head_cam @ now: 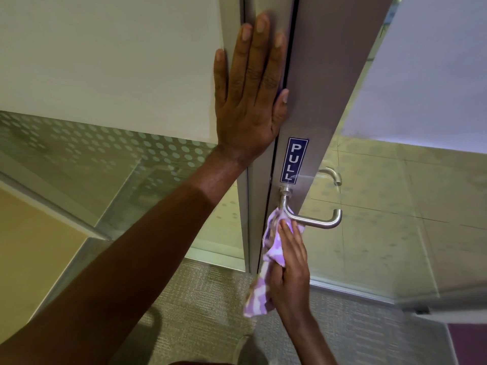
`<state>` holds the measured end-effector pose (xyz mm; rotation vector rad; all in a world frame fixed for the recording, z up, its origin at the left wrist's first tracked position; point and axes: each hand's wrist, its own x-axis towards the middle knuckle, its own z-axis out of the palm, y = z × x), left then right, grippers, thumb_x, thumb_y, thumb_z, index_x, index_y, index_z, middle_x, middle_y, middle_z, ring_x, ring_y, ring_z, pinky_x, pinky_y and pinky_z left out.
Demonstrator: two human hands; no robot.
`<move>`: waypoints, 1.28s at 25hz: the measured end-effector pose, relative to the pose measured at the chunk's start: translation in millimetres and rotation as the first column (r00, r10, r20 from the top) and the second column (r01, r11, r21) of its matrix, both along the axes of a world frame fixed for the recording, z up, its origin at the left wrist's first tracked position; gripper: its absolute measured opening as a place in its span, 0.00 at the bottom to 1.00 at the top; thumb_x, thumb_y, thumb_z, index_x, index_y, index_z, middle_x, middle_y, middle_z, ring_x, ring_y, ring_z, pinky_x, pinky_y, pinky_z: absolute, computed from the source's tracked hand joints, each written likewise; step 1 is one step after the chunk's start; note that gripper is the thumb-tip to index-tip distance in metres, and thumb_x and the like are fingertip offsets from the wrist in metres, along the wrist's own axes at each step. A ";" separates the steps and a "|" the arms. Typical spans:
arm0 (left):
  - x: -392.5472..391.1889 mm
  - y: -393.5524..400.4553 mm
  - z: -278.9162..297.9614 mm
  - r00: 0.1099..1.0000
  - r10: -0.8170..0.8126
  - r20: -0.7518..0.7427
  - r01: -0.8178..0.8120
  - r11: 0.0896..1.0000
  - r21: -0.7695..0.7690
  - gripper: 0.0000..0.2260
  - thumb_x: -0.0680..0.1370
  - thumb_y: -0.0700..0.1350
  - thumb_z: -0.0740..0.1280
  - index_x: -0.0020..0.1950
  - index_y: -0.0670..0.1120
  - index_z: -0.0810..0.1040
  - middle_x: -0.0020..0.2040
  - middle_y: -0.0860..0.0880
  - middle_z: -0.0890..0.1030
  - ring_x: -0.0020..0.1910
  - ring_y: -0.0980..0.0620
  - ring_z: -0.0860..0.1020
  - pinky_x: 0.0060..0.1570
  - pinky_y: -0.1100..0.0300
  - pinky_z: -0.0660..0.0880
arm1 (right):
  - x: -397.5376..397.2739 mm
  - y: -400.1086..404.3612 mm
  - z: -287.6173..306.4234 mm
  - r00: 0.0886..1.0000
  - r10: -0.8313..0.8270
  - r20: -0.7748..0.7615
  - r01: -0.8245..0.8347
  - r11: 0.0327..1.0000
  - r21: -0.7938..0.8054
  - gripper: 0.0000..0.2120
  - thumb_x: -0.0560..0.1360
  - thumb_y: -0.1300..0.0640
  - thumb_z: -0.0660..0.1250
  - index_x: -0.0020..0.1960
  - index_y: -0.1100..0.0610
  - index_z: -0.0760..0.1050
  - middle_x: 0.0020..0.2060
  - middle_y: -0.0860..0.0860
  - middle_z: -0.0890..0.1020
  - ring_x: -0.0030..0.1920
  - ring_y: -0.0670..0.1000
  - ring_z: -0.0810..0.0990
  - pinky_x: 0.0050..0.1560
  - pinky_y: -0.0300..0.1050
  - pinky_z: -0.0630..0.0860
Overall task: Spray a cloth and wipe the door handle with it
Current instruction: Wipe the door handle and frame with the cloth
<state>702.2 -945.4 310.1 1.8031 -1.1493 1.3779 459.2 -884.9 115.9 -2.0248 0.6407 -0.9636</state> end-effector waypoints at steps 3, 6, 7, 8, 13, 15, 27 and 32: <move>-1.2 1.3 0.2 1.000 0.012 0.003 -0.012 1.000 0.004 0.23 0.87 0.52 0.52 0.77 0.40 0.64 0.76 0.37 0.63 0.77 0.36 0.64 0.83 0.46 0.45 | -3.4 -5.9 41.2 0.994 -0.058 0.097 0.073 0.985 -0.156 0.37 0.72 0.77 0.58 0.80 0.59 0.67 0.80 0.49 0.69 0.83 0.59 0.61 0.82 0.47 0.58; -2.1 2.3 -0.7 0.999 0.036 0.016 -0.036 0.999 0.006 0.23 0.87 0.51 0.54 0.78 0.40 0.64 0.76 0.36 0.67 0.77 0.36 0.64 0.83 0.45 0.47 | 20.0 -35.1 65.4 0.990 -0.138 -0.036 0.118 0.937 -0.329 0.39 0.70 0.77 0.59 0.80 0.59 0.68 0.78 0.56 0.71 0.83 0.61 0.60 0.82 0.51 0.58; -2.6 2.1 -0.9 0.999 0.038 0.018 -0.038 0.999 0.005 0.23 0.87 0.51 0.54 0.78 0.40 0.65 0.76 0.36 0.68 0.77 0.37 0.65 0.83 0.45 0.47 | 32.7 -45.4 66.8 0.976 -0.135 -0.169 0.063 0.924 -0.377 0.39 0.69 0.78 0.61 0.79 0.60 0.69 0.77 0.57 0.72 0.82 0.61 0.62 0.81 0.54 0.61; -2.7 1.9 -1.3 0.999 0.036 0.018 -0.036 0.999 0.004 0.23 0.87 0.51 0.54 0.78 0.40 0.65 0.76 0.36 0.69 0.77 0.37 0.65 0.83 0.45 0.47 | 44.2 -52.5 64.7 0.947 -0.131 -0.295 0.003 0.917 -0.399 0.38 0.68 0.77 0.65 0.77 0.61 0.72 0.76 0.57 0.74 0.80 0.62 0.65 0.78 0.58 0.66; -1.4 2.3 -1.2 0.999 0.032 0.027 -0.032 0.999 0.001 0.22 0.87 0.51 0.53 0.78 0.40 0.65 0.76 0.37 0.67 0.77 0.36 0.65 0.83 0.45 0.46 | 58.9 -64.4 50.7 0.896 -0.127 -0.426 -0.098 0.878 -0.469 0.20 0.69 0.66 0.75 0.60 0.59 0.84 0.57 0.54 0.84 0.62 0.59 0.76 0.57 0.54 0.79; -2.3 2.3 -0.9 0.999 0.026 0.025 -0.026 1.000 0.007 0.23 0.88 0.51 0.52 0.78 0.41 0.64 0.77 0.38 0.64 0.77 0.37 0.64 0.83 0.46 0.45 | 55.1 -69.2 56.8 0.910 -0.097 -0.403 -0.081 0.912 -0.403 0.13 0.70 0.66 0.73 0.54 0.57 0.84 0.52 0.53 0.85 0.58 0.59 0.78 0.52 0.49 0.78; -1.0 2.2 -3.3 1.000 0.017 0.000 -0.017 1.000 0.026 0.23 0.88 0.53 0.50 0.81 0.43 0.60 0.79 0.40 0.59 0.79 0.39 0.61 0.84 0.45 0.44 | 77.6 -97.1 84.0 0.903 -0.242 -0.355 -0.104 0.678 -0.728 0.51 0.69 0.59 0.73 0.84 0.61 0.48 0.84 0.58 0.50 0.84 0.60 0.36 0.83 0.59 0.51; -1.7 3.8 -2.8 1.000 0.014 0.007 -0.014 0.999 0.030 0.23 0.88 0.53 0.50 0.80 0.42 0.61 0.79 0.40 0.60 0.79 0.39 0.62 0.84 0.46 0.44 | 48.4 -112.1 74.7 0.861 -0.357 -0.362 -0.029 0.678 -0.735 0.49 0.70 0.59 0.71 0.84 0.64 0.50 0.84 0.62 0.51 0.83 0.64 0.40 0.84 0.53 0.45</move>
